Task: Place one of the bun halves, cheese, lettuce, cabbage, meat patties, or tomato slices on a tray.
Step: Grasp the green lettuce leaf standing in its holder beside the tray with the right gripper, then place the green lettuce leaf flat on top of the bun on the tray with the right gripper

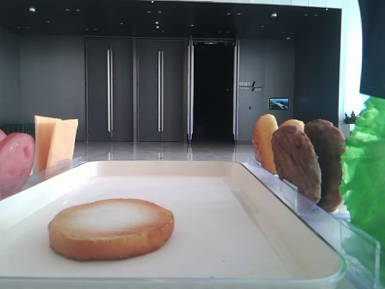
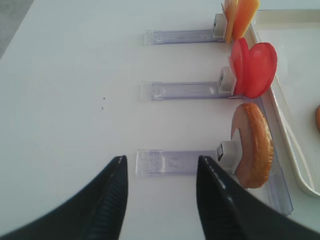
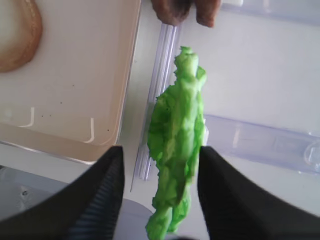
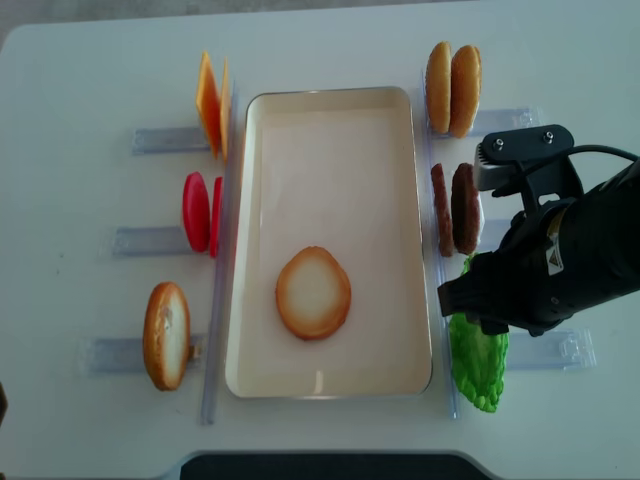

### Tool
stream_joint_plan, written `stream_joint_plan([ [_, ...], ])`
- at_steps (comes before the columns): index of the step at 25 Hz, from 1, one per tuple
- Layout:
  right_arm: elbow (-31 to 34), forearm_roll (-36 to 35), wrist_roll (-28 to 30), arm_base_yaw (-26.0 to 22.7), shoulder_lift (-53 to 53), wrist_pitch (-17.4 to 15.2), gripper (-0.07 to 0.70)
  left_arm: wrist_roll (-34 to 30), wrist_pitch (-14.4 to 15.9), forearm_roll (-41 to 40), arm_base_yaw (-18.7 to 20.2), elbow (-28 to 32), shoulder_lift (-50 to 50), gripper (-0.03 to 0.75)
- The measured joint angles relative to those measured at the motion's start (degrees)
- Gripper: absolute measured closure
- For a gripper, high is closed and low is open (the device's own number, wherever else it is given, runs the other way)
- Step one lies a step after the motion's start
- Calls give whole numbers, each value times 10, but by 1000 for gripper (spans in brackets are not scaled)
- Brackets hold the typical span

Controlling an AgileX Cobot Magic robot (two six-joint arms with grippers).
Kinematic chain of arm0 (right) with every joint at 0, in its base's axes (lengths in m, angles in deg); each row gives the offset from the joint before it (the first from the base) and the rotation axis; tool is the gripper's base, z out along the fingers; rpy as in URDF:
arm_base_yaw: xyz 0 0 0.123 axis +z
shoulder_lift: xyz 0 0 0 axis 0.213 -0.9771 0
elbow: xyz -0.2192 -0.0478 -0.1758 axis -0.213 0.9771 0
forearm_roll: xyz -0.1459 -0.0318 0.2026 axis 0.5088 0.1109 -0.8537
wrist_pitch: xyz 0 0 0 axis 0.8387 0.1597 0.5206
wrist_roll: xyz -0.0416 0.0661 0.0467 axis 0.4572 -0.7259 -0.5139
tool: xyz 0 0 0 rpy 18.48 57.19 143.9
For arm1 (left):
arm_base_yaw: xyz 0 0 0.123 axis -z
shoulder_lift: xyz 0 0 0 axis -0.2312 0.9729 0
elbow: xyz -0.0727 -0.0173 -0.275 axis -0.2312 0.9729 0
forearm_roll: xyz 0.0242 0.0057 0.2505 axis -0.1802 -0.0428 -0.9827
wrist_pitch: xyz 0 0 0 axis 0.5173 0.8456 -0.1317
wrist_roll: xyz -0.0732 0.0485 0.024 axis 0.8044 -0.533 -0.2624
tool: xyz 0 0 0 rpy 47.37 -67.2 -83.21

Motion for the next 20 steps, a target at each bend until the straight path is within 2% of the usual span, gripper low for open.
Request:
stream_joint_plan([
  [9, 0, 5, 0, 0, -5, -2, 613, 0, 0, 0, 0, 0, 0, 370],
  [13, -13, 8, 0, 0, -5, -27, 615, 0, 0, 0, 0, 0, 0, 370],
  [20, -86, 8, 0, 0, -5, -106, 615, 0, 0, 0, 0, 0, 0, 370],
])
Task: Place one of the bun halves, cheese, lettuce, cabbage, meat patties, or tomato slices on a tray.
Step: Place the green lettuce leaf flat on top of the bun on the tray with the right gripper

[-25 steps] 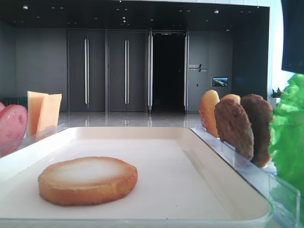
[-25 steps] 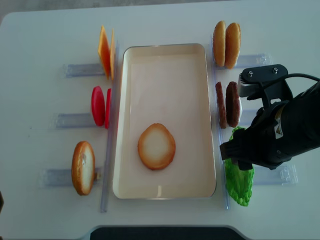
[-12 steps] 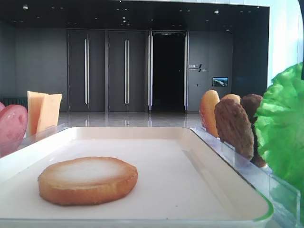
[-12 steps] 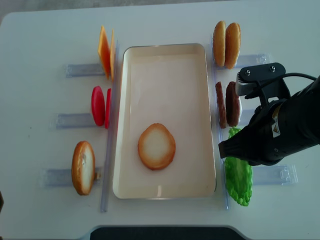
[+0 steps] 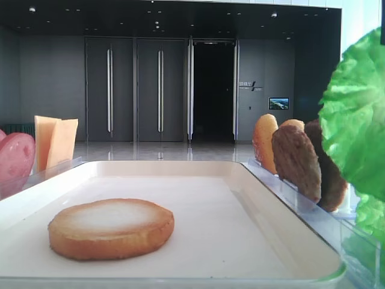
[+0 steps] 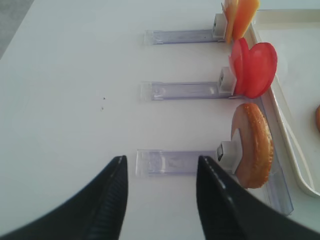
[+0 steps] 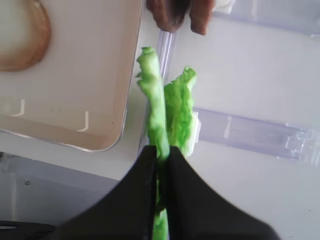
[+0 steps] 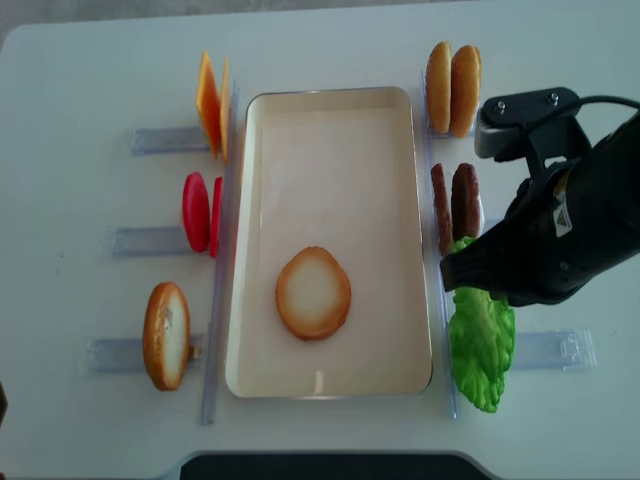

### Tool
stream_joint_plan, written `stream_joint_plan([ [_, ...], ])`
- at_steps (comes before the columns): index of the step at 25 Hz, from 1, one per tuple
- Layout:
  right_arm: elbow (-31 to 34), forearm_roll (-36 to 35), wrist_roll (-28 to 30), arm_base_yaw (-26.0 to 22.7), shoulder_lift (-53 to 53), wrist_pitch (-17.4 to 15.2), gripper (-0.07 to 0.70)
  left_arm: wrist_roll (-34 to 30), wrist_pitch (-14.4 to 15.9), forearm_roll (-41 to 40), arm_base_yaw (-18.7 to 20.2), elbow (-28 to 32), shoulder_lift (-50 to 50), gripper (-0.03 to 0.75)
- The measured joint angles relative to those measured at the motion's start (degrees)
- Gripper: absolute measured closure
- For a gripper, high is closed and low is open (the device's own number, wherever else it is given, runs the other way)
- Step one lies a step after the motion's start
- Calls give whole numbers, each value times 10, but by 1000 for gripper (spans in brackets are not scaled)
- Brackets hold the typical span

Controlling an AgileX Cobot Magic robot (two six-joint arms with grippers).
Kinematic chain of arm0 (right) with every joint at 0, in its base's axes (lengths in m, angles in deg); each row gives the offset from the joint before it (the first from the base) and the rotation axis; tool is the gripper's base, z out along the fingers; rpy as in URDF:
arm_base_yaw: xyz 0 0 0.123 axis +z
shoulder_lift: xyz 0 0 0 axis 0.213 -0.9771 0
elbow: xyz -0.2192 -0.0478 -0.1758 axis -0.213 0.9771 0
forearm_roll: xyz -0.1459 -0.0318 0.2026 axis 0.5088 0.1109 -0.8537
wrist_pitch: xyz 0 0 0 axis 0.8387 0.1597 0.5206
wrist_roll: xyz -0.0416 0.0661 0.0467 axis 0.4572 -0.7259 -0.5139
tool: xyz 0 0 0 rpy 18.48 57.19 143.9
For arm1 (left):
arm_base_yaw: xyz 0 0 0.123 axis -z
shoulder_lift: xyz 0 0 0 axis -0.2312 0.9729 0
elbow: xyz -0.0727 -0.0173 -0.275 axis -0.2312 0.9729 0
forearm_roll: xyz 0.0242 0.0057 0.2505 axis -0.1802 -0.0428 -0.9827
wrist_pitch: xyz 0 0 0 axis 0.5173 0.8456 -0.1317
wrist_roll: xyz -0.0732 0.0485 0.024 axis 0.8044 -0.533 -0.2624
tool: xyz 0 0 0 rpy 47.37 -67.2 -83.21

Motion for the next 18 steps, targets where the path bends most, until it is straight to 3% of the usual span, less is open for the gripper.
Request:
stream_joint_plan([
  [5, -59, 0, 0, 8, 5, -49, 615, 0, 0, 0, 0, 0, 0, 370],
  [11, -77, 0, -13, 48, 21, -61, 615, 0, 0, 0, 0, 0, 0, 377],
  [14, -77, -16, -12, 63, 21, -46, 615, 0, 0, 0, 0, 0, 0, 377],
  [18, -77, -81, 20, 78, 21, 16, 615, 0, 0, 0, 0, 0, 0, 377],
])
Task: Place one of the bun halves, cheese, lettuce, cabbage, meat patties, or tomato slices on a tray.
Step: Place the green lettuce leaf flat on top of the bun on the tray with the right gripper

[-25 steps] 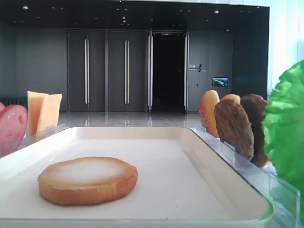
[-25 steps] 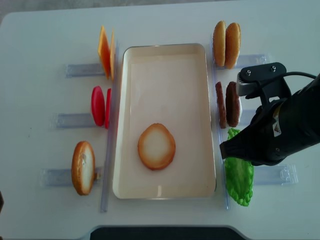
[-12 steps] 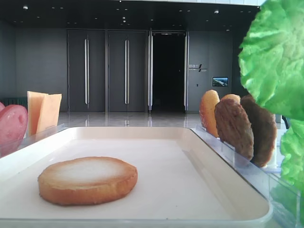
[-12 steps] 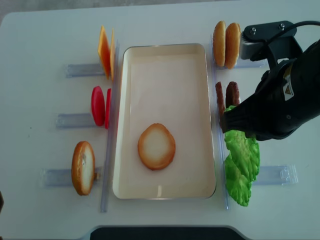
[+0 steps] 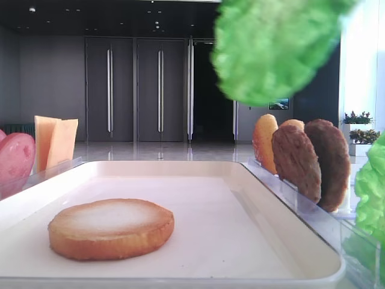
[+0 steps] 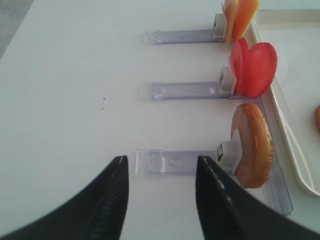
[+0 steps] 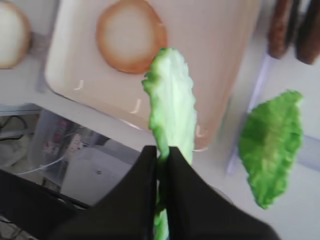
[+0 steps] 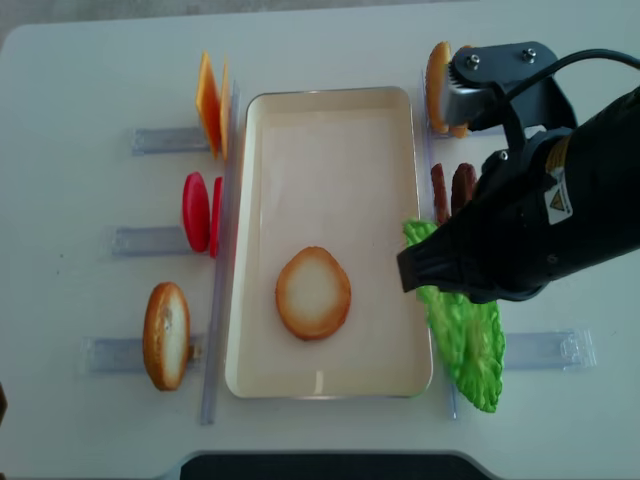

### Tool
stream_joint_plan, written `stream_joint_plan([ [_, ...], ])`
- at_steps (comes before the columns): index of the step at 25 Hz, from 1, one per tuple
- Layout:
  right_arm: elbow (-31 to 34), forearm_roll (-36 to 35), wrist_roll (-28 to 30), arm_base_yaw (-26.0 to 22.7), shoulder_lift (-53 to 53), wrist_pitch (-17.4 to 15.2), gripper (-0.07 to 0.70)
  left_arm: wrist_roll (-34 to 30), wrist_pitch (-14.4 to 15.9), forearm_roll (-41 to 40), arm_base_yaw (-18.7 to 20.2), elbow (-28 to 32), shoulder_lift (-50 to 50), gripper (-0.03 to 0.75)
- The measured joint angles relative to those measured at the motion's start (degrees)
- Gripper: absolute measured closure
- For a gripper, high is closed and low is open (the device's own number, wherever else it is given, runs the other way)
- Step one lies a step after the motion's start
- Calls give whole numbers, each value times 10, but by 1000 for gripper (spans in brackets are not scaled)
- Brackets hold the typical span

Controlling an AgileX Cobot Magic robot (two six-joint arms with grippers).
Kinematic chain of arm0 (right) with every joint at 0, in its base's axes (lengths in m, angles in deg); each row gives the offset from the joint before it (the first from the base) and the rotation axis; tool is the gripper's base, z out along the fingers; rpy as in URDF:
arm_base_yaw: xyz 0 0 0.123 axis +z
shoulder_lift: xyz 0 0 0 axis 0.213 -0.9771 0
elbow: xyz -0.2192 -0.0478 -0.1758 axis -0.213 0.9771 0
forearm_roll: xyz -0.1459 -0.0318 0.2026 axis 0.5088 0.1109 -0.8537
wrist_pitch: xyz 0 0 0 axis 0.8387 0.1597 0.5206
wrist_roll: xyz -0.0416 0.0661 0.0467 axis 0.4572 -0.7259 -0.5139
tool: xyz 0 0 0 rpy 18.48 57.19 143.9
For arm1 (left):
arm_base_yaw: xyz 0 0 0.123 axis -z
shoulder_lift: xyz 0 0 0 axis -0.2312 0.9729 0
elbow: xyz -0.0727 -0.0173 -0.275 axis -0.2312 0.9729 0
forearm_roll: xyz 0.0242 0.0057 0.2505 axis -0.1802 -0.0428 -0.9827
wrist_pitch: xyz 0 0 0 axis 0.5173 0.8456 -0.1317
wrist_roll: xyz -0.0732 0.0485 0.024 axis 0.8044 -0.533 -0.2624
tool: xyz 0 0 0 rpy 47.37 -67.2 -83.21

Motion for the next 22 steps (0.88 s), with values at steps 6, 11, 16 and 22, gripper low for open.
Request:
stream_joint_plan([
  [6, 0, -121, 90, 3, -23, 68, 615, 0, 0, 0, 0, 0, 0, 377],
  [11, 0, -278, 226, 3, -93, 103, 615, 0, 0, 0, 0, 0, 0, 377],
  [16, 0, -452, 379, 12, -154, 124, 616, 0, 0, 0, 0, 0, 0, 377],
  [22, 0, -576, 498, 14, -206, 143, 617, 0, 0, 0, 0, 0, 0, 377],
])
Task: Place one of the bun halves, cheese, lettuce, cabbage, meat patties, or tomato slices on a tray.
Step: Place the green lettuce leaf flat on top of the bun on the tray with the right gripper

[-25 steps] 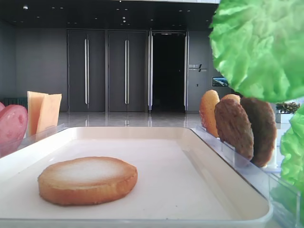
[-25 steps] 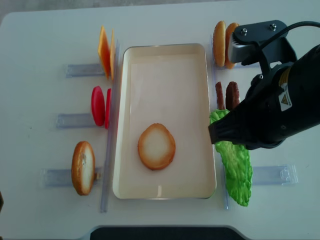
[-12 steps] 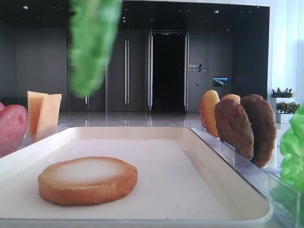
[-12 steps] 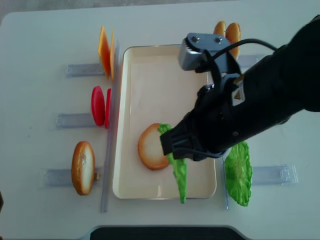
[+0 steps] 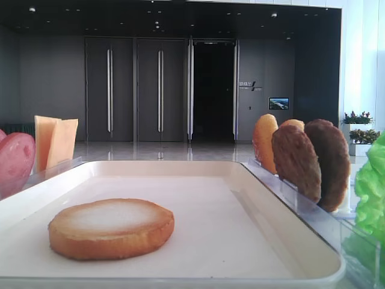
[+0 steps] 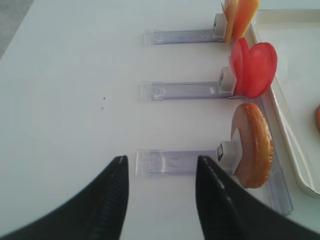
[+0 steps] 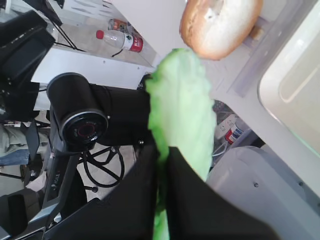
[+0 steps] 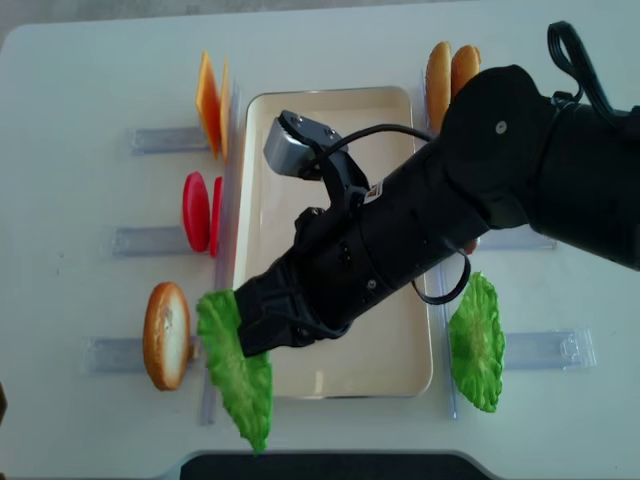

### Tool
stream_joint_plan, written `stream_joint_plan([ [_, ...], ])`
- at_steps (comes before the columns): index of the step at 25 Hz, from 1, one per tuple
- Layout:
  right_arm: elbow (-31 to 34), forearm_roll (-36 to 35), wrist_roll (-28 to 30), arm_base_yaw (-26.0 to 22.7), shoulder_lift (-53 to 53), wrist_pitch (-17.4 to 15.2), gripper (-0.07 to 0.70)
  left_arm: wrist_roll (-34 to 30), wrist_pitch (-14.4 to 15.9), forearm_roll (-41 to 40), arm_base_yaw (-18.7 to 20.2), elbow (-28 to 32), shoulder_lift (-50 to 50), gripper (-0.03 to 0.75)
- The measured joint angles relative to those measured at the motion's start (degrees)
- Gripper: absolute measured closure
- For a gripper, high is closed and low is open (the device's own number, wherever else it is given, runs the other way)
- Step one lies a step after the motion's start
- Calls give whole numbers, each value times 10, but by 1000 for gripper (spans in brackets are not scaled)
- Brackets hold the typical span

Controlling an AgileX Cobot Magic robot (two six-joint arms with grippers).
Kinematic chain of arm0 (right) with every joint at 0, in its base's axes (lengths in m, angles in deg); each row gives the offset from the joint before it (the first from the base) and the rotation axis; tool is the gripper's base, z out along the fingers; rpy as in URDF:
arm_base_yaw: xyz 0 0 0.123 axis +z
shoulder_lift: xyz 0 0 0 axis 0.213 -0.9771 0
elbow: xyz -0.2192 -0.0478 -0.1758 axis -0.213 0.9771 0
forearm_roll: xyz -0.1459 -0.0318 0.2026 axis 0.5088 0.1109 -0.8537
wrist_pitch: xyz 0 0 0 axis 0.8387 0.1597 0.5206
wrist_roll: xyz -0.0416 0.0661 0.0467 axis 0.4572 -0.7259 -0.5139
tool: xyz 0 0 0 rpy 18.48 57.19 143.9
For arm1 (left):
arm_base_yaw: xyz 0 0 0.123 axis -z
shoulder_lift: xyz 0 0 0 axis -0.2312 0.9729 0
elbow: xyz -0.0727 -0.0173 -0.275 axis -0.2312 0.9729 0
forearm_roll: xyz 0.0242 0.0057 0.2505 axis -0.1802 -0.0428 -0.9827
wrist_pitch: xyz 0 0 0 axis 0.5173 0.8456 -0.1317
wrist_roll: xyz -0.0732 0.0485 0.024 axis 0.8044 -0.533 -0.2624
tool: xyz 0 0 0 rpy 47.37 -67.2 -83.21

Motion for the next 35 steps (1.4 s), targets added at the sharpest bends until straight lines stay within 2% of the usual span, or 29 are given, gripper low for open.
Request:
stream_joint_plan([
  [6, 0, -40, 59, 0, -32, 34, 617, 0, 0, 0, 0, 0, 0, 377],
  [17, 0, -54, 133, -1, -46, 128, 617, 0, 0, 0, 0, 0, 0, 377],
  [35, 0, -9, 151, -10, -98, 140, 617, 0, 0, 0, 0, 0, 0, 377],
])
